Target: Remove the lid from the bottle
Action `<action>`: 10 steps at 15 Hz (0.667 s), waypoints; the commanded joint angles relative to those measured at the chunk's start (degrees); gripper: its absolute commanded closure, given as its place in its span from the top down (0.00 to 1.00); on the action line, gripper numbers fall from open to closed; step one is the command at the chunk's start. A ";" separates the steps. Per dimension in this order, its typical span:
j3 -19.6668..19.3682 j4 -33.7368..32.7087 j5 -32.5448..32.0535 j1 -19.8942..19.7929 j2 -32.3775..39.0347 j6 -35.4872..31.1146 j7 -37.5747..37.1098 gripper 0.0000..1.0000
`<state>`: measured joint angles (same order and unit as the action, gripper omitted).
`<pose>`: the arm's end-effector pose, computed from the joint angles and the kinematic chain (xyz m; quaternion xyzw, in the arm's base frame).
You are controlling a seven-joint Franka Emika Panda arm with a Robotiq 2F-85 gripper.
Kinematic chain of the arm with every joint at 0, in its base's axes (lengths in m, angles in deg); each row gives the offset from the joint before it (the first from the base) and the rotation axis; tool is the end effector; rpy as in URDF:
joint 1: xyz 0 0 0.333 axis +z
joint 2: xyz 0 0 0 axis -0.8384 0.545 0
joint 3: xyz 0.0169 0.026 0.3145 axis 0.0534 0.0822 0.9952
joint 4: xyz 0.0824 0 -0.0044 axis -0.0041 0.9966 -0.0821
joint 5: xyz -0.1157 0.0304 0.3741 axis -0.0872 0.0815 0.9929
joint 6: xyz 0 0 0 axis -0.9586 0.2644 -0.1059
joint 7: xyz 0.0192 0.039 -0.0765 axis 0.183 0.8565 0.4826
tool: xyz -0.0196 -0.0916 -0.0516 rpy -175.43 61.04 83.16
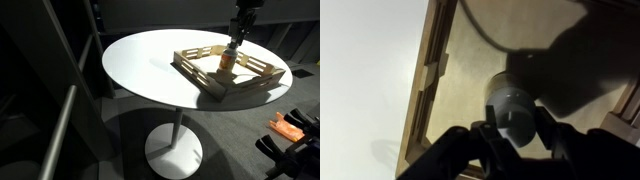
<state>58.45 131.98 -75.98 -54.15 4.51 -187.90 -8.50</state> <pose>0.5491 0.0415 0.3092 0.9976 0.0585 -0.0340 0.0116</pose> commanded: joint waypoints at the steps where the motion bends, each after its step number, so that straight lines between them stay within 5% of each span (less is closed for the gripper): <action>1: -0.07 -1.40 -1.13 0.15 0.88 0.88 -2.21 0.19; 10: 0.52 -0.67 -4.69 0.09 0.92 0.24 4.97 0.24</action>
<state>58.64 131.98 -78.55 -53.87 4.95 -187.97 -7.44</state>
